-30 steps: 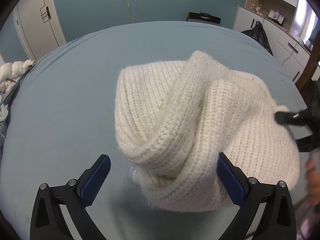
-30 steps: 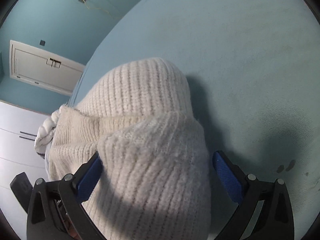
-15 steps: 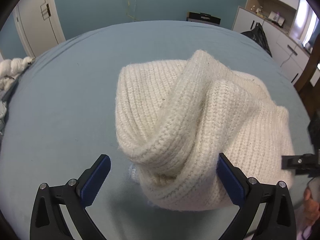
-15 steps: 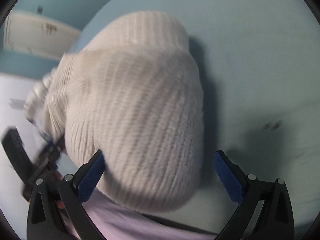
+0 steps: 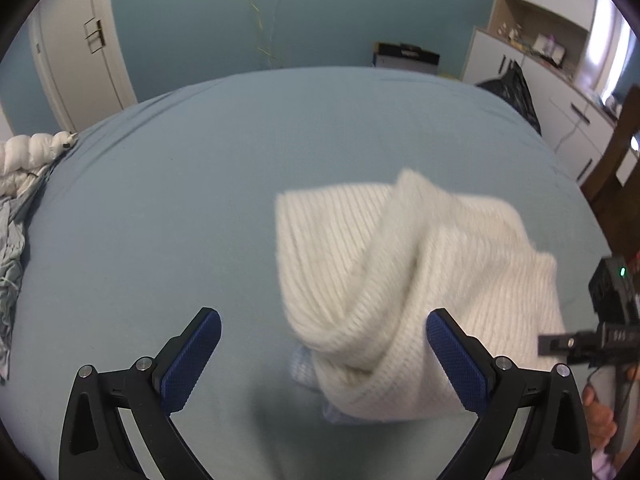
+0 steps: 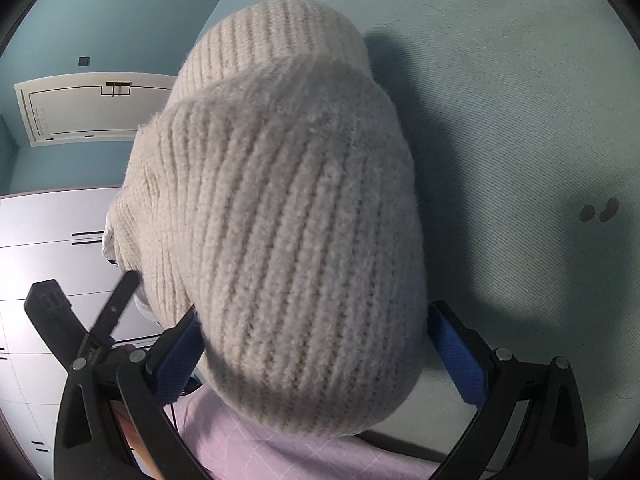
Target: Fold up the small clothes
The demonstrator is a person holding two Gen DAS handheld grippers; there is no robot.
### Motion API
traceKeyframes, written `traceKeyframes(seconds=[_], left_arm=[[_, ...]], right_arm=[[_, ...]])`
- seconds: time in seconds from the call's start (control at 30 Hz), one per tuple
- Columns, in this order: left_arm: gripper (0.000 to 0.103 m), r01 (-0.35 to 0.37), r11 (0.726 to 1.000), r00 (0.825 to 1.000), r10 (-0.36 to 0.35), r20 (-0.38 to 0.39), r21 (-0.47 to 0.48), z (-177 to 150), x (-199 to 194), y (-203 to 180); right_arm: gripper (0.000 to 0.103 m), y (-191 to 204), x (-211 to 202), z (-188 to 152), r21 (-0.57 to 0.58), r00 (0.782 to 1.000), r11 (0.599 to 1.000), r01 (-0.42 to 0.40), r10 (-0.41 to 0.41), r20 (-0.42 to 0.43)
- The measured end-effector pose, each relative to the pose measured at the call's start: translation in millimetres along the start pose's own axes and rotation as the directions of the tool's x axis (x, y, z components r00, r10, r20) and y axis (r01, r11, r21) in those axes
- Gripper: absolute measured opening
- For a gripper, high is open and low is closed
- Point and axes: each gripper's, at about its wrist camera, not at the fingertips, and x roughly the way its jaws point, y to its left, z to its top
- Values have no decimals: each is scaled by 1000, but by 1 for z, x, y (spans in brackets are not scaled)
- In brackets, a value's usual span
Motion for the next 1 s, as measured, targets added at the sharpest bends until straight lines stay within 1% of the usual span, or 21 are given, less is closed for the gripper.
traceKeyframes(seconds=[0.03, 0.07, 0.13, 0.17, 0.27, 0.33, 0.43, 0.5, 0.57, 0.7, 0.83, 0.97, 1.0], left_arm=[[103, 3, 1000, 1000, -3, 8, -13, 3, -1, 4], [103, 4, 1000, 1000, -4, 12, -31, 5, 0, 9], [103, 4, 996, 1000, -4, -1, -90, 6, 4, 21], [103, 20, 991, 1000, -22, -15, -134, 6, 7, 29], [103, 72, 981, 997, -76, -17, -183, 3, 8, 46], [103, 54, 981, 998, -57, -12, -185, 0, 8, 51], [103, 19, 984, 1000, -20, -9, -175, -1, 9, 56], [103, -5, 988, 1000, 4, -8, -154, 0, 9, 56], [103, -35, 991, 999, 34, -7, -126, -1, 11, 53], [103, -83, 993, 997, 83, -13, -84, -5, 12, 49], [103, -78, 993, 997, 78, -14, -87, -5, 10, 47], [103, -74, 994, 997, 73, -12, -86, -9, 7, 53], [103, -65, 994, 998, 65, -10, -89, -9, 6, 55]], right_arm=[[102, -10, -9, 0, -1, 1000, 1000, -1, 1, 1], [102, -11, -9, 0, -2, 1000, 1000, 1, -1, -1], [102, -19, -11, 0, -6, 1000, 1000, 5, -5, -2], [102, -17, -12, 1, -9, 1000, 1000, 10, -10, -3], [102, -6, -13, 6, -34, 999, 999, 34, -35, -10], [102, 4, -20, 10, -69, 999, 997, 45, -45, -1], [102, 16, -44, 19, -106, 995, 993, 60, -51, 86], [102, 18, -50, 22, -110, 994, 993, 37, -25, 111], [102, 17, -51, 24, -109, 994, 994, 16, -3, 110], [102, 4, -44, 27, -92, 996, 995, 28, -19, 89], [102, -21, -34, 35, -27, 996, 997, -70, 71, 54], [102, -37, -24, 37, 21, 992, 991, -129, 129, 7], [102, -43, -21, 38, 41, 987, 987, -157, 158, -8]])
